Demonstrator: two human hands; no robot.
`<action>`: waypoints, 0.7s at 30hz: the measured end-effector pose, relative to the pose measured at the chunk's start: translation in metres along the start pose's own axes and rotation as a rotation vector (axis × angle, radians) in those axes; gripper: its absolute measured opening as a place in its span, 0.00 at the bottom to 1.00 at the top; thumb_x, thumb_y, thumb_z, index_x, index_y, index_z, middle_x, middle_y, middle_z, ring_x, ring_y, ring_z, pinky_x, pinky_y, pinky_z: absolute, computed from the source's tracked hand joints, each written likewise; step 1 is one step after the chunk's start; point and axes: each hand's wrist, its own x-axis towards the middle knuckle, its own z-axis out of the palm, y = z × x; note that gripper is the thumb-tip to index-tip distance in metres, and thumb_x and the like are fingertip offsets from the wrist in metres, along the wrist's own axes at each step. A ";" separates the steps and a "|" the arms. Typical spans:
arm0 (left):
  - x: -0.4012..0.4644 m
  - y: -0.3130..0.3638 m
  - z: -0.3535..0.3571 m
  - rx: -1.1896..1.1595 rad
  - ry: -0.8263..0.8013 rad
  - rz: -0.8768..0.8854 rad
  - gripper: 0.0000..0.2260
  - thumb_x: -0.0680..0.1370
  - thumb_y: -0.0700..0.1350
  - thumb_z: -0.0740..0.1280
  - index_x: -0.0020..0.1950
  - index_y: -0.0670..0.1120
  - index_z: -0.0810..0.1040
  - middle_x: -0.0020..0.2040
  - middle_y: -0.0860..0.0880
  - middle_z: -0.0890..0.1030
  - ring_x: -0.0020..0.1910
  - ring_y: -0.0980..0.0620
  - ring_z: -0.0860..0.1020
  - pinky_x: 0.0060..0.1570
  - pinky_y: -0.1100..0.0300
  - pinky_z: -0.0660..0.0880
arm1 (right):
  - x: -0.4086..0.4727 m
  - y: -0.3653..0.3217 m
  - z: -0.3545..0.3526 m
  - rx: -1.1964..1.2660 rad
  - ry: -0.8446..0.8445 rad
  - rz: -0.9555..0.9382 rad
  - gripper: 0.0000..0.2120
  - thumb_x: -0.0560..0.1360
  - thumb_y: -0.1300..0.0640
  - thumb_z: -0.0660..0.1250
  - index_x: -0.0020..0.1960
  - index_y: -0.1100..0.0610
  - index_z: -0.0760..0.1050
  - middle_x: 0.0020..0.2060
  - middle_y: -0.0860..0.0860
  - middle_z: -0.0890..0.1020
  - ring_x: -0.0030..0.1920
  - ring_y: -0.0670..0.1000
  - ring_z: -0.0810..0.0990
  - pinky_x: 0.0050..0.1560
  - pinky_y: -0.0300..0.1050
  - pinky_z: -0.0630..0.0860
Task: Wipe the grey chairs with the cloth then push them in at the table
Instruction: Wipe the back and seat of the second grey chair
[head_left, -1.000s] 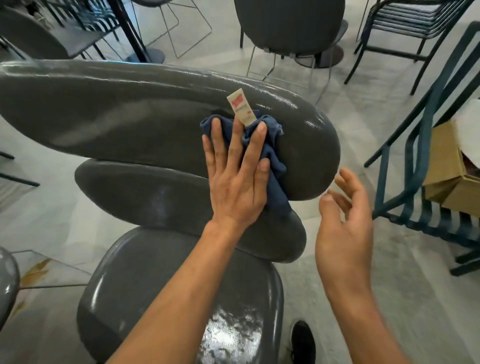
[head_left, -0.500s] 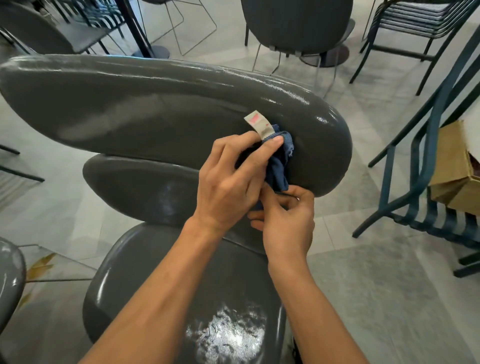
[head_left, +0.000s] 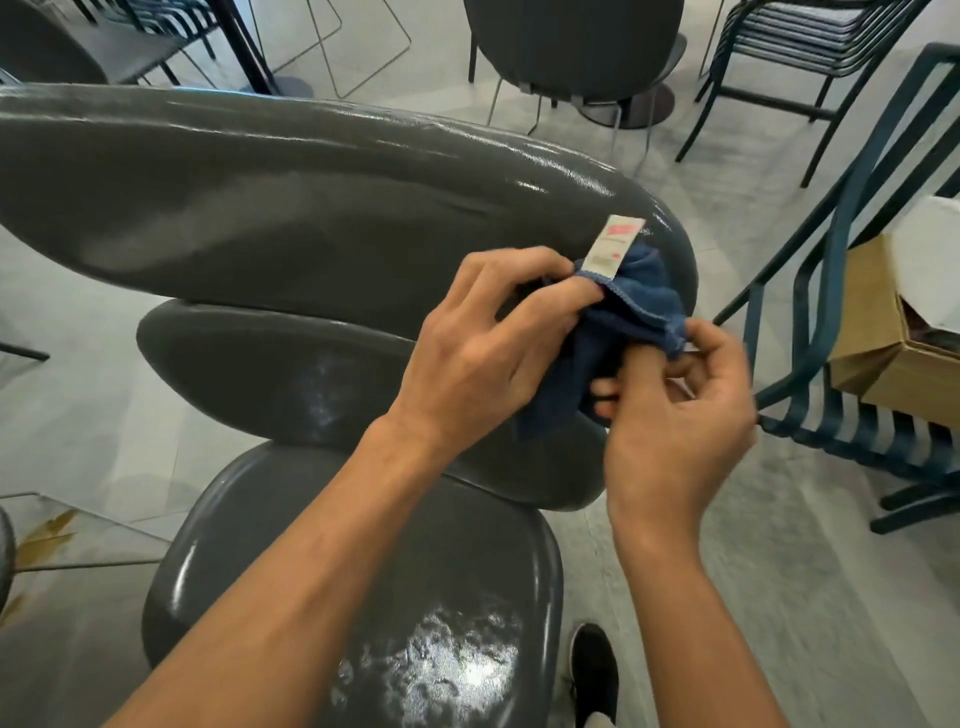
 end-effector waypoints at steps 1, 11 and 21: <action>0.003 -0.004 -0.001 0.027 0.010 -0.001 0.09 0.80 0.35 0.71 0.59 0.40 0.85 0.58 0.39 0.81 0.57 0.38 0.79 0.62 0.51 0.75 | 0.003 -0.001 -0.001 0.009 0.044 -0.038 0.06 0.78 0.56 0.70 0.51 0.48 0.75 0.36 0.45 0.82 0.36 0.50 0.83 0.38 0.53 0.83; 0.010 -0.052 -0.013 0.260 0.156 -0.197 0.16 0.84 0.49 0.67 0.70 0.44 0.79 0.72 0.40 0.74 0.75 0.36 0.68 0.73 0.41 0.65 | 0.003 0.013 0.013 -0.061 0.164 -0.402 0.11 0.81 0.65 0.65 0.61 0.69 0.72 0.55 0.61 0.76 0.56 0.56 0.77 0.61 0.45 0.75; -0.014 -0.070 -0.005 0.284 0.102 -0.328 0.23 0.86 0.48 0.63 0.79 0.43 0.66 0.80 0.37 0.62 0.80 0.33 0.57 0.76 0.36 0.59 | 0.052 0.000 0.046 -0.139 0.062 -0.601 0.16 0.84 0.58 0.61 0.68 0.65 0.72 0.59 0.52 0.80 0.58 0.48 0.80 0.55 0.33 0.74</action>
